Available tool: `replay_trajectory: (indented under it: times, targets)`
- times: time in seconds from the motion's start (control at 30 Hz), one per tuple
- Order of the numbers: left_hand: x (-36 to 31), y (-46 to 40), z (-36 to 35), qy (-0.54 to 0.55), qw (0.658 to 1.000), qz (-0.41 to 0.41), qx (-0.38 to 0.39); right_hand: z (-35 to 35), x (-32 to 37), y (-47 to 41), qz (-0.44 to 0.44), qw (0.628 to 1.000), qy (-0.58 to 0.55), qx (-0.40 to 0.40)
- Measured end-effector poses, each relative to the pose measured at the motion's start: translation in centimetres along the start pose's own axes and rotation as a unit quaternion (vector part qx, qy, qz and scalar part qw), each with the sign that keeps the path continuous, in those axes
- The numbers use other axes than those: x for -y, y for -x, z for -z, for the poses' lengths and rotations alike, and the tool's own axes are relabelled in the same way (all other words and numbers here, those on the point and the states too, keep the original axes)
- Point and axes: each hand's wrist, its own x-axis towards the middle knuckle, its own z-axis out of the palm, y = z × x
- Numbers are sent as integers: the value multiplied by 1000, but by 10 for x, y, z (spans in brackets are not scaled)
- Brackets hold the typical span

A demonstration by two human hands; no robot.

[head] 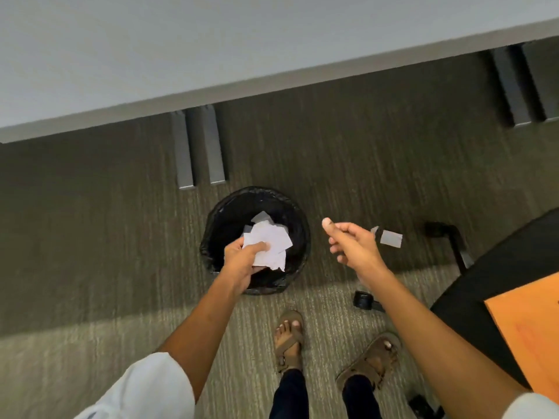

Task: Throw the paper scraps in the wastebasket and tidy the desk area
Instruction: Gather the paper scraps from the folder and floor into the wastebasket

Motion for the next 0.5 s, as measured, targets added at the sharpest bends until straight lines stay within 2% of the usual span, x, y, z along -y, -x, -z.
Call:
replay_trajectory:
  times: [0.2, 0.3, 0.4, 0.5]
  targets:
    - [-6, -26, 47, 91, 993, 3, -71, -27, -2, -13, -115, 972, -179, 97]
    - [-8, -37, 54, 142, 989, 39, -29, -40, -3, -21, -125, 951, -246, 141]
    - [-7, -37, 57, 116, 990, 80, 29, -54, -6, -25, -139, 944, -263, 143]
    - [-1, -39, 67, 103, 988, 101, 45, -64, -12, -27, -154, 943, -262, 133]
